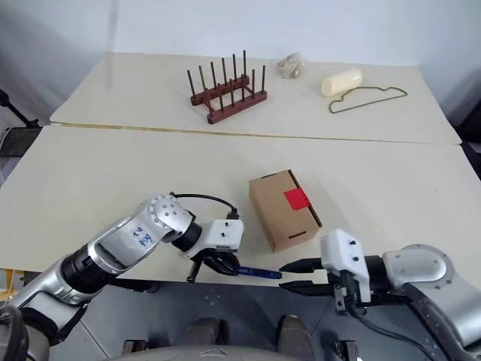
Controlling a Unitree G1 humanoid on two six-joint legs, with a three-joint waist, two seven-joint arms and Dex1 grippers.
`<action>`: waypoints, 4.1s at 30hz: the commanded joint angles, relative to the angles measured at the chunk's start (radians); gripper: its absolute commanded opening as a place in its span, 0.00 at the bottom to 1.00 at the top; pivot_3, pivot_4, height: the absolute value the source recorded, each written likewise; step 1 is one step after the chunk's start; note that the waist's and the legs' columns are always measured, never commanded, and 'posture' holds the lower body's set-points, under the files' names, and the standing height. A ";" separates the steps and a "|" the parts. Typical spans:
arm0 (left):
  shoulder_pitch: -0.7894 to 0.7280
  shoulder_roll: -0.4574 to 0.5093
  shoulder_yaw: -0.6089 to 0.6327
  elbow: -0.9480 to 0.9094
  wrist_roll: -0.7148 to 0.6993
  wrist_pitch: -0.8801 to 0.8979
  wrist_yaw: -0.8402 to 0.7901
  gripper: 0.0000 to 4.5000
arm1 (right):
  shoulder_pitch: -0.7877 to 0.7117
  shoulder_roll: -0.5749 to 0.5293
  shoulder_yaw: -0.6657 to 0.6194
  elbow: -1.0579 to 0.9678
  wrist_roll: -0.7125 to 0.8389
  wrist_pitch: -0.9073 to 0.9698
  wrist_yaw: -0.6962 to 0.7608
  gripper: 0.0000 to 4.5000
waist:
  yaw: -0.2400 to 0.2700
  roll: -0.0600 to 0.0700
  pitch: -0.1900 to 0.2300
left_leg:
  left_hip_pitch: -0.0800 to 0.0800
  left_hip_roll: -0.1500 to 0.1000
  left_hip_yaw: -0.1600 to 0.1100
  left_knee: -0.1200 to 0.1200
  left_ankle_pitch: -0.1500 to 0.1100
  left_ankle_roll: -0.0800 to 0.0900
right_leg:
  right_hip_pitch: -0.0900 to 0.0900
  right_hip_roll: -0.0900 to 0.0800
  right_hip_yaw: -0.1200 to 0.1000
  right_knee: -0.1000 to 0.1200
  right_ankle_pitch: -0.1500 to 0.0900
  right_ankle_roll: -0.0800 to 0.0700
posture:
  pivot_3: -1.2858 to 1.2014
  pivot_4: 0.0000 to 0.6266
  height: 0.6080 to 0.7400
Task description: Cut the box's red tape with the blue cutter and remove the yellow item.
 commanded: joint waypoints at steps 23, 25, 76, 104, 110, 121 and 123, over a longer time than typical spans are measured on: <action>-0.017 -0.007 -0.077 -0.035 0.028 0.129 0.136 0.09 | -0.160 0.126 0.232 0.233 -0.336 -0.140 -0.125 0.01 | -0.004 0.000 -0.001 | 0.002 -0.001 -0.001 0.003 0.001 0.000 | 0.002 -0.001 0.002 0.000 0.000 0.000 | 0.52 0.24 1.00; -0.016 -0.006 -0.078 -0.037 0.026 0.132 0.140 0.09 | -0.164 0.125 0.238 0.247 -0.345 -0.151 -0.119 0.01 | -0.004 0.000 -0.001 | 0.002 -0.001 -0.001 0.003 0.001 0.000 | 0.002 -0.001 0.002 0.000 0.000 0.000 | 0.52 0.24 1.00; -0.030 -0.018 -0.079 -0.040 0.000 0.171 0.174 0.09 | -0.246 0.143 0.285 0.283 -0.287 -0.054 -0.035 0.01 | -0.005 0.000 -0.001 | 0.016 -0.001 -0.002 -0.001 -0.003 0.005 | 0.017 0.000 0.002 -0.006 0.000 0.000 | 0.52 0.24 1.00; 0.028 0.035 -0.036 -0.073 -0.001 0.089 0.188 0.09 | -0.275 0.263 0.292 0.221 -0.234 0.061 -0.074 0.01 | -0.007 0.000 -0.001 | 0.016 0.000 -0.002 -0.002 -0.001 0.002 | 0.017 0.000 0.002 -0.006 0.000 0.000 | 0.52 0.24 1.00; 0.223 0.114 0.119 -0.063 0.060 -0.408 0.251 0.09 | -0.226 0.144 0.001 0.119 0.131 0.358 -0.062 0.04 | -0.018 0.001 0.000 | 0.017 0.002 -0.004 -0.006 -0.001 0.001 | 0.016 0.000 0.002 -0.008 0.000 -0.001 | 0.52 0.24 1.00; 0.385 0.035 0.319 -0.021 0.088 -0.908 0.344 0.09 | -0.305 -0.162 -0.199 0.309 1.254 0.836 -0.818 0.82 | 0.000 0.004 0.002 | 0.013 0.002 -0.002 -0.013 -0.001 0.001 | 0.016 -0.005 -0.002 -0.024 0.004 -0.004 | 0.52 0.24 1.00; 0.377 0.010 0.313 -0.010 0.097 -0.916 0.341 0.09 | -0.305 -0.190 -0.137 0.287 1.366 0.765 -0.934 0.98 | -0.002 0.004 0.002 | 0.012 0.001 0.000 -0.013 -0.002 0.002 | 0.016 -0.005 -0.004 -0.025 0.004 -0.003 | 0.52 0.24 1.00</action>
